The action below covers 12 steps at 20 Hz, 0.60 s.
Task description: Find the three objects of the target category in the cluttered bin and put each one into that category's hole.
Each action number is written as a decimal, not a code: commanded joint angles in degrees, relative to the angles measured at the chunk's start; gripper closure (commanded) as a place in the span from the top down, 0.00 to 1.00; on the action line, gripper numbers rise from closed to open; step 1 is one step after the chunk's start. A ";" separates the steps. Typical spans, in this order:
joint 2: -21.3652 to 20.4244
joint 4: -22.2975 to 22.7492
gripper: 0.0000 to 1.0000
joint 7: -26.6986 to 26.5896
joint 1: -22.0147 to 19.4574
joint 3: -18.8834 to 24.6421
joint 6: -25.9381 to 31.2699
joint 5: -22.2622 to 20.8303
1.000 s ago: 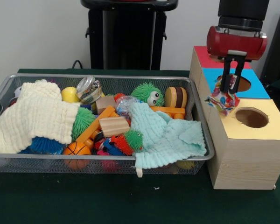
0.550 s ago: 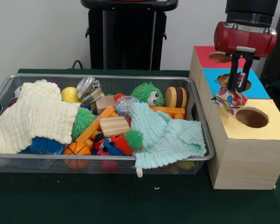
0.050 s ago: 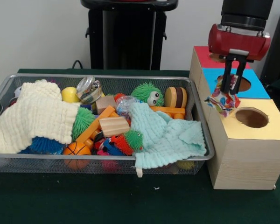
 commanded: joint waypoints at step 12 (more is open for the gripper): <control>4.73 -0.62 0.00 14.79 2.67 0.66 0.45 7.66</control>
